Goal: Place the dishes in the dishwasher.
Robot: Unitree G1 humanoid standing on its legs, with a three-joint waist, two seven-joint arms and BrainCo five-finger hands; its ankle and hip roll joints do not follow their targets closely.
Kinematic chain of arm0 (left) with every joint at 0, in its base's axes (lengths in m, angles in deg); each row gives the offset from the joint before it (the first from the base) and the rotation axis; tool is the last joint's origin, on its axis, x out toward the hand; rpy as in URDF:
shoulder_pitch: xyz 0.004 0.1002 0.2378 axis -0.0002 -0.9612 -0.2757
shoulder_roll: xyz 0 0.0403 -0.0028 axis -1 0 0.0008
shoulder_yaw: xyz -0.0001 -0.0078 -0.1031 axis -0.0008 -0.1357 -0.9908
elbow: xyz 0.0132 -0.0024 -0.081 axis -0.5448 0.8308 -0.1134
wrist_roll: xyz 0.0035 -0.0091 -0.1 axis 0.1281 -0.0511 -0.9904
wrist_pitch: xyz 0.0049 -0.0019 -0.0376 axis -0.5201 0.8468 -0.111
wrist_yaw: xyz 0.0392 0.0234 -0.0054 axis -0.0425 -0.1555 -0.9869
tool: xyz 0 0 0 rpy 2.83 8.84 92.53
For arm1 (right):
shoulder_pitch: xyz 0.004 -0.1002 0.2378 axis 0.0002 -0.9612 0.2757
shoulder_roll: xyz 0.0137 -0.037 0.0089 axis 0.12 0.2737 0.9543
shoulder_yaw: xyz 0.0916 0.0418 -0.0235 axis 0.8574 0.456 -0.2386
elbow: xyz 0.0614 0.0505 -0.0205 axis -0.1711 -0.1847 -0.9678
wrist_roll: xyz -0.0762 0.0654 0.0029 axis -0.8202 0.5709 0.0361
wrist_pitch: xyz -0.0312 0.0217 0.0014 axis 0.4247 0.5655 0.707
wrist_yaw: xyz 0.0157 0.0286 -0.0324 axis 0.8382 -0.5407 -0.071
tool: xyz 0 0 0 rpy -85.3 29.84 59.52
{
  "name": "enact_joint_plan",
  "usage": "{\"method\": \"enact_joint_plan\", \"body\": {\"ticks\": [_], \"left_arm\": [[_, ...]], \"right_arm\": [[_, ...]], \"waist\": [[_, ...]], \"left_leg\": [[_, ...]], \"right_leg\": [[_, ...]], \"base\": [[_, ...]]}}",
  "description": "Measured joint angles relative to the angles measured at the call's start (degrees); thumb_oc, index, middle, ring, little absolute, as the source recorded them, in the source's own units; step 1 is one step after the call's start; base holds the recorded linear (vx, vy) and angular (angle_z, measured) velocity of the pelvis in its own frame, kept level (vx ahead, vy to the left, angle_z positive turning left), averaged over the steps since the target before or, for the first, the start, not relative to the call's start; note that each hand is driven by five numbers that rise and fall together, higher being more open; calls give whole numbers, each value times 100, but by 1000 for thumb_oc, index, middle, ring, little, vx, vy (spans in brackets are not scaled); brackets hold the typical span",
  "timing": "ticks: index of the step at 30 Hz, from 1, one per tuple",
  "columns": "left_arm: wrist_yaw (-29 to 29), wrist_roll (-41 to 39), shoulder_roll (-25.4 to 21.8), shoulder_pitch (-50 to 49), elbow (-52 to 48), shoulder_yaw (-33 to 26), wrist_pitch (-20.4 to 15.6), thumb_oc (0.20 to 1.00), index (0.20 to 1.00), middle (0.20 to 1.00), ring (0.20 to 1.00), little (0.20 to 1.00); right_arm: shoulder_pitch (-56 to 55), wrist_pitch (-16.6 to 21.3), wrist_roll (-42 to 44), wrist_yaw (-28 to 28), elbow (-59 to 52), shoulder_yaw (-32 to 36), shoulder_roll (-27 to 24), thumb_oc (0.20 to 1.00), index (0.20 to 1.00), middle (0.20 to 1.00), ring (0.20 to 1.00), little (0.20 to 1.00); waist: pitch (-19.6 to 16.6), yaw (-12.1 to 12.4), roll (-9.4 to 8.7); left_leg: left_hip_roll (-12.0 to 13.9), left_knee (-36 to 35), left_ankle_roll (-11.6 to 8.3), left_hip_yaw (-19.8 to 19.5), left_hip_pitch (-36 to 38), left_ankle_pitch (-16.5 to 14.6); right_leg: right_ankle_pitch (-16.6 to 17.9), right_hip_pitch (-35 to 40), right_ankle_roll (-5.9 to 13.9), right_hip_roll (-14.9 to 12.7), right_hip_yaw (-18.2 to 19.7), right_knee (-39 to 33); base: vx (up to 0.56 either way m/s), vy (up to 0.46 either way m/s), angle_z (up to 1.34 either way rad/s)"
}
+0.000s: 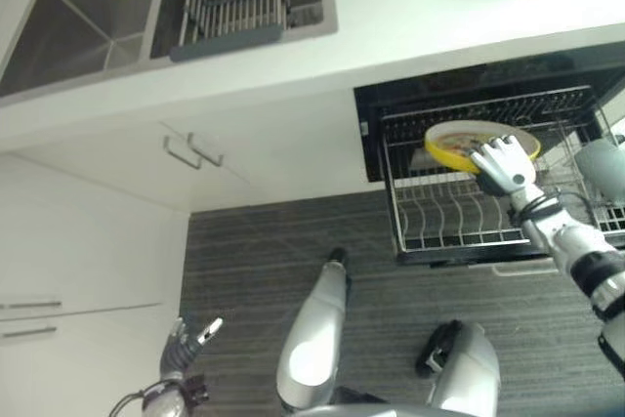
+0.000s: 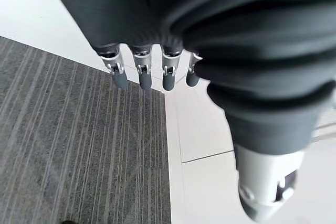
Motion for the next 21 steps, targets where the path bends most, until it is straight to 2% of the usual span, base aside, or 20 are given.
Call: {"method": "enact_joint_plan", "body": {"ticks": [2, 8, 10, 11, 14, 19, 21], "left_arm": [[36, -12, -76, 4, -266, 11, 3, 1000, 1000, 1000, 1000, 1000], [30, -15, -295, 50, -557, 48, 86, 1000, 1000, 1000, 1000, 1000], [33, -14, -372, 52, -625, 44, 88, 1000, 1000, 1000, 1000, 1000], [33, -14, -407, 50, -632, 57, 89, 1000, 1000, 1000, 1000, 1000], [37, -15, -506, 64, -653, 123, 86, 1000, 1000, 1000, 1000, 1000], [31, -115, -611, 76, -811, 169, -19, 1000, 1000, 1000, 1000, 1000], [35, -115, -629, 72, -1047, 202, -95, 1000, 1000, 1000, 1000, 1000]], "right_arm": [[185, 99, 94, -225, 290, 0, -5, 200, 200, 200, 200, 200], [269, 218, 319, -831, 380, -38, -12, 200, 200, 200, 200, 200], [274, 247, 322, -894, 566, -95, -12, 200, 200, 200, 200, 200], [284, 225, 390, -909, 612, -91, -21, 200, 200, 200, 200, 200], [345, 192, 451, -858, 613, -101, -40, 200, 200, 200, 200, 200], [645, 66, -66, -333, 855, -198, -84, 200, 200, 200, 200, 200], [652, -168, -215, -83, 876, -227, -87, 200, 200, 200, 200, 200]], "waist": [[45, 91, -55], [77, 186, -107], [94, 269, -136], [163, 321, -181], [276, 383, -213], [337, 413, -171], [362, 404, -88]], "left_leg": [[-13, -7, -74, -43, -10, 72], [-113, -23, -46, -183, -104, 67], [-124, 36, -12, -204, -183, -8], [-138, 82, -47, -205, -217, 34], [-214, 176, -51, -220, -410, 33], [-329, 331, -18, -225, -607, 17], [-385, 443, 89, -226, -851, -37]], "right_leg": [[-10, 33, -18, -3, -57, -4], [-46, 36, -24, -86, -203, -16], [-164, 30, -42, -105, -241, 17], [-112, -4, 46, -118, -249, 38], [-121, -149, 45, -191, -252, 113], [-105, -291, 79, -304, -231, 187], [-140, -508, 58, -365, -197, 285]], "base": [[3, -22, 9], [35, -25, 13], [37, -43, 13], [-18, -49, 14], [-24, -22, 8], [-28, 31, 6], [-40, 62, 5]]}}
